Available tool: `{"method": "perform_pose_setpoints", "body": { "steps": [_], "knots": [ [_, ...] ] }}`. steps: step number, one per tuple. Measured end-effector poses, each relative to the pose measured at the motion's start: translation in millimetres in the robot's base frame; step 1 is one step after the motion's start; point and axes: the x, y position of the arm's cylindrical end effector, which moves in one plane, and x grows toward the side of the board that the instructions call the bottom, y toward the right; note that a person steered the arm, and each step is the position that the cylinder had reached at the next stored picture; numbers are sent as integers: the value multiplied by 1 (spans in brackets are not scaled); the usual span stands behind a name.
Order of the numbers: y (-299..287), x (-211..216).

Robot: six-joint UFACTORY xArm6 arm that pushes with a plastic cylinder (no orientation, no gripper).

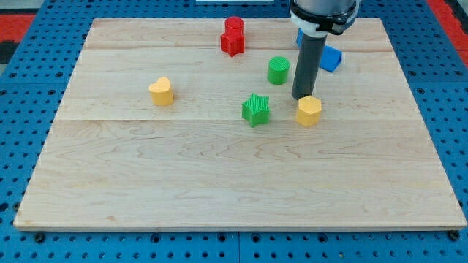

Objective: Push blue blocks towards top right of the board

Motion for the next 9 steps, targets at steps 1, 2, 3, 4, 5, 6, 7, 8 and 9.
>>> {"method": "perform_pose_setpoints", "body": {
  "steps": [1, 2, 3, 4, 5, 6, 7, 8, 9],
  "knots": [
    [0, 0],
    [0, -1],
    [3, -14],
    [9, -35],
    [31, -45],
    [33, -71],
    [42, -93],
    [59, -109],
    [22, -99]
  ]
}}
